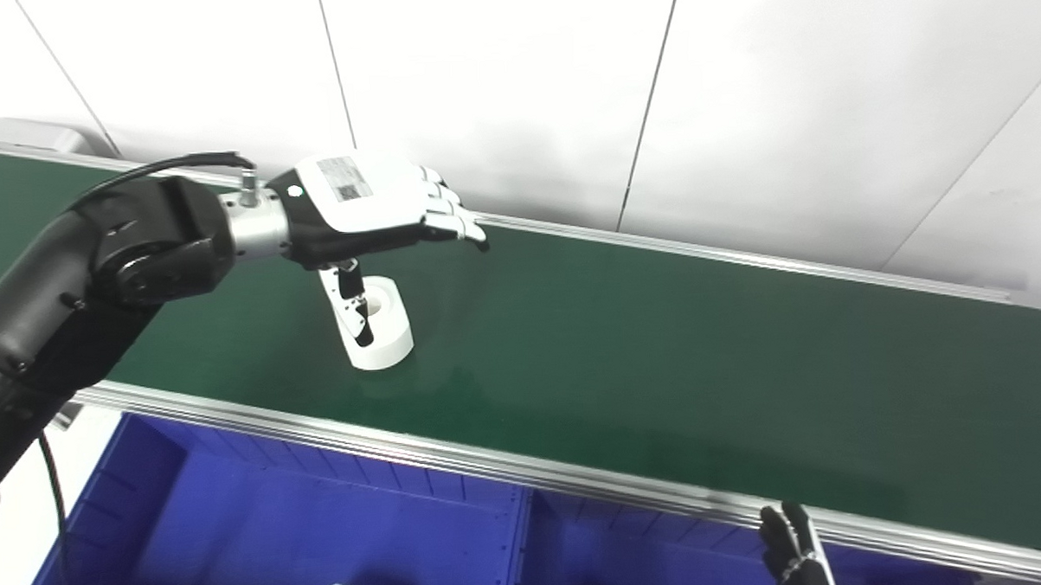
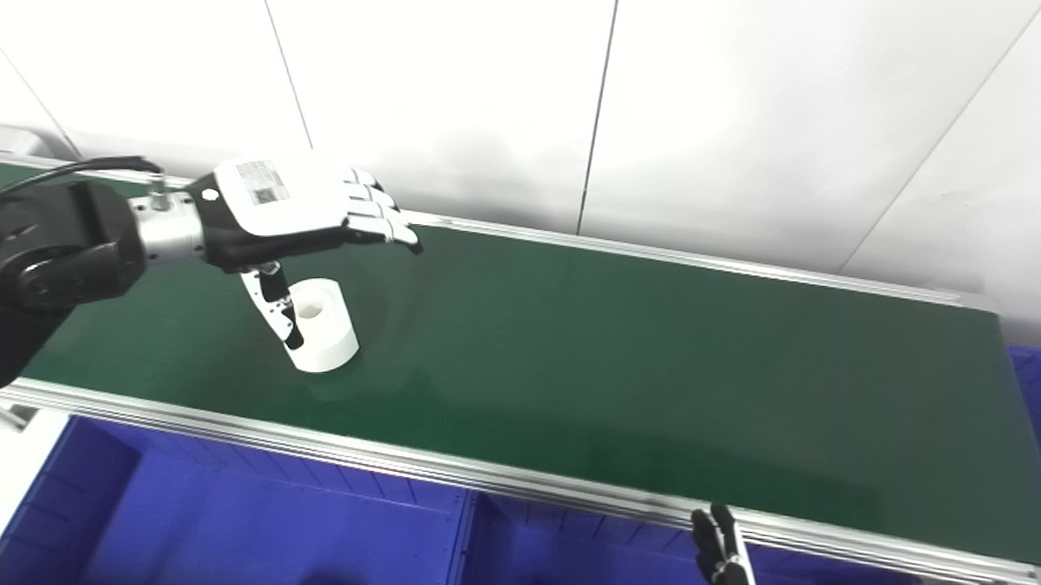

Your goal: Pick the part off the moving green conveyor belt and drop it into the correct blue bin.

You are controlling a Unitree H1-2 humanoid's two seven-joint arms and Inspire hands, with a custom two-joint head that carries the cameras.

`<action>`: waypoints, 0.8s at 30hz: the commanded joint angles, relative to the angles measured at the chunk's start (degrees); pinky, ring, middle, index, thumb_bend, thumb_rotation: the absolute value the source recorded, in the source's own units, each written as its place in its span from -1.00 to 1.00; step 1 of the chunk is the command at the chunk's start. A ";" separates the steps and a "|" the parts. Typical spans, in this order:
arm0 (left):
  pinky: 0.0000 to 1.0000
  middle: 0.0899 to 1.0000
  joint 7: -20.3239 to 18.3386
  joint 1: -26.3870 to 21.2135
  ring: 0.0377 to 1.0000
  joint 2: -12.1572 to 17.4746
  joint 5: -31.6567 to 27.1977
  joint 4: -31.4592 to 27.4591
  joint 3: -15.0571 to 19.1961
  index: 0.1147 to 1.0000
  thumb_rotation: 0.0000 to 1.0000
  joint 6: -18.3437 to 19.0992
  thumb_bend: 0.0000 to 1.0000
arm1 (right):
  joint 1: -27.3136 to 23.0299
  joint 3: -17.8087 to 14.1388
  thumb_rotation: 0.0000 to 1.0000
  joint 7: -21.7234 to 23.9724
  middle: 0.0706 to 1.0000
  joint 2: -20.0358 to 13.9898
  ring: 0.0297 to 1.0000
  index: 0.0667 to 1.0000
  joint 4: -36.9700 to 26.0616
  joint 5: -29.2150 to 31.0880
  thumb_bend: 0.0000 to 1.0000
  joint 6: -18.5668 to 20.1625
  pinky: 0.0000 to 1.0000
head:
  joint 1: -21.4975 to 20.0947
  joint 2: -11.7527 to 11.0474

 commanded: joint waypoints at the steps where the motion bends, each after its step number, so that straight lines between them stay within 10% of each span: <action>1: 0.74 0.70 0.36 -3.55 0.74 0.44 0.41 1.73 -0.23 0.65 -0.52 -0.69 1.00 | 0.71 0.19 1.00 -0.01 0.91 0.22 0.97 0.99 -2.03 -0.12 0.66 0.45 1.00 | -0.10 -0.04; 24: 0.67 0.72 12.14 -8.11 0.72 -1.11 10.68 15.88 -14.16 0.66 -0.45 -1.04 1.00 | 2.16 0.83 1.00 -0.12 0.87 0.63 0.90 0.96 -3.13 0.24 0.62 -0.18 1.00 | -1.98 0.32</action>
